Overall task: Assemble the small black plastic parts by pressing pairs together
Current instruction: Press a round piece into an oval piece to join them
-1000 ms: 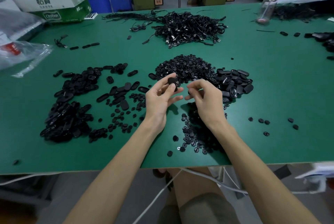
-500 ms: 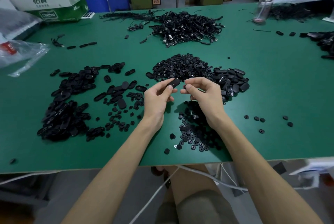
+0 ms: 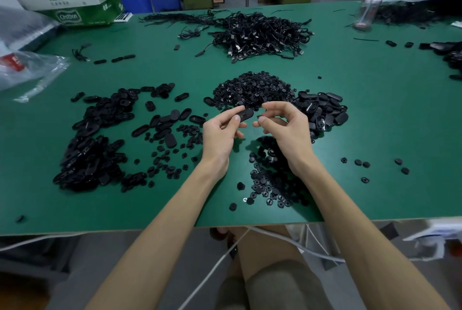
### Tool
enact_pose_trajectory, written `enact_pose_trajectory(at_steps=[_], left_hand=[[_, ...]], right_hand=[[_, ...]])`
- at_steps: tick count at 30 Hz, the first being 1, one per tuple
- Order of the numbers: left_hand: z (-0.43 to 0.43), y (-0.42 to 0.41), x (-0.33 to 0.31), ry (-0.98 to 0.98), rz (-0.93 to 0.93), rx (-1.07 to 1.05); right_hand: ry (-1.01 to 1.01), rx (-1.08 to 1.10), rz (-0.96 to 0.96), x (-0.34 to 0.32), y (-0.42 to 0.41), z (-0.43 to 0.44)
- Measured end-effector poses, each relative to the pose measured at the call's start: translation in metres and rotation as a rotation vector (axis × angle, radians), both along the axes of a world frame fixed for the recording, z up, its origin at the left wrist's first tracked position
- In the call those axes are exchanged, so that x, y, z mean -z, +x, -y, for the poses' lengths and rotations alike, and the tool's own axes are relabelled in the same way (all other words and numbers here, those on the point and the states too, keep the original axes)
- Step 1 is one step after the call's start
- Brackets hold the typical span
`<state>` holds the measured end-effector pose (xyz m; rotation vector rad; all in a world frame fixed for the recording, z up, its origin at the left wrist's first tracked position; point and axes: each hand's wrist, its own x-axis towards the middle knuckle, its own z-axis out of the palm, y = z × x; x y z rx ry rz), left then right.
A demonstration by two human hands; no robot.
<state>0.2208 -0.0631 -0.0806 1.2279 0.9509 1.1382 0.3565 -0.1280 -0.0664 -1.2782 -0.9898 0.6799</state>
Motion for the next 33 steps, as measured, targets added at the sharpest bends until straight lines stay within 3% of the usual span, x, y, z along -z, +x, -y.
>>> enact_pose_trajectory(at_steps=[7, 15, 33], left_hand=[[0.0027, 0.0001, -0.0011, 0.045, -0.034, 0.033], [0.0058, -0.0001, -0.0020, 0.138, -0.098, 0.112], [0.0045, -0.0004, -0.0007, 0.167, -0.121, 0.140]], right_hand=[[-0.020, 0.025, 0.024, -0.0012, -0.0011, 0.0006], [-0.019, 0.125, 0.218, 0.0023, -0.0030, -0.0010], [-0.021, 0.142, 0.248, 0.0044, -0.0002, -0.0023]])
